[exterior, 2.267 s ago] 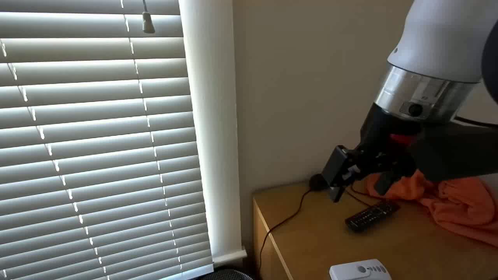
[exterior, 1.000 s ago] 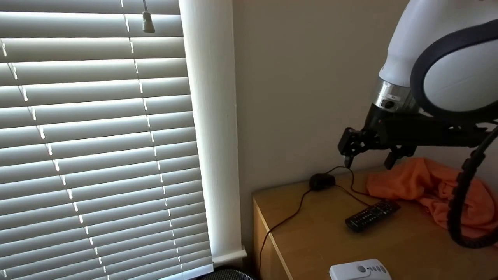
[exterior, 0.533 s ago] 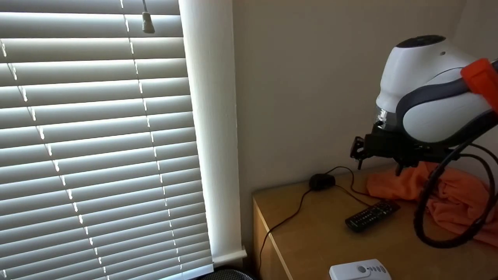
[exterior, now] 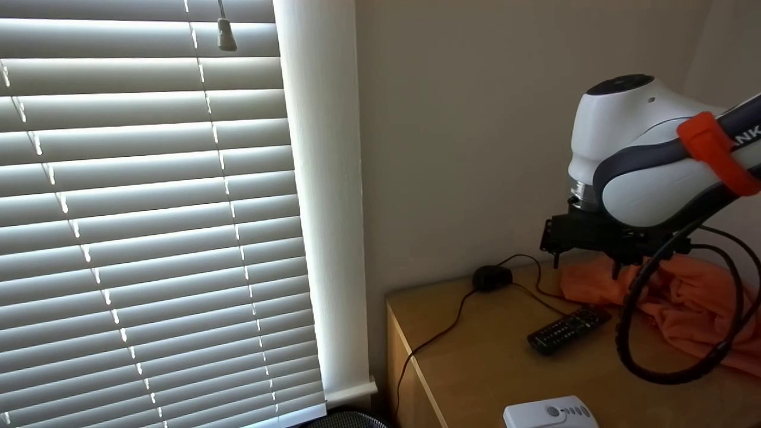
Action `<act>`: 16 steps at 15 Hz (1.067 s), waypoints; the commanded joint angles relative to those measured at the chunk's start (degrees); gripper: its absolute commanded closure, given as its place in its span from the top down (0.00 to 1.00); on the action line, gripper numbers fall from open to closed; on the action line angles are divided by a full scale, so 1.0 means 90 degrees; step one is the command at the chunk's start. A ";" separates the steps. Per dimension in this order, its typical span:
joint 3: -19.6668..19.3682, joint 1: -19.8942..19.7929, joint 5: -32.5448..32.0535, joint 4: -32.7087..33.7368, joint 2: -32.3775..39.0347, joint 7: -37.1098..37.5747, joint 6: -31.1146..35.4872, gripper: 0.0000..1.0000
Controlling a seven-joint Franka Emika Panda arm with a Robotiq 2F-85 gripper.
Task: Turn the remote to the right
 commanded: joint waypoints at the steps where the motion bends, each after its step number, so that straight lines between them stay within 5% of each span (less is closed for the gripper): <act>1: -0.0330 0.0122 0.0124 0.0522 0.0665 0.0618 -0.0616 1.00; 16: -0.0216 -0.0186 0.2928 0.1171 0.1969 0.0291 0.0017 1.00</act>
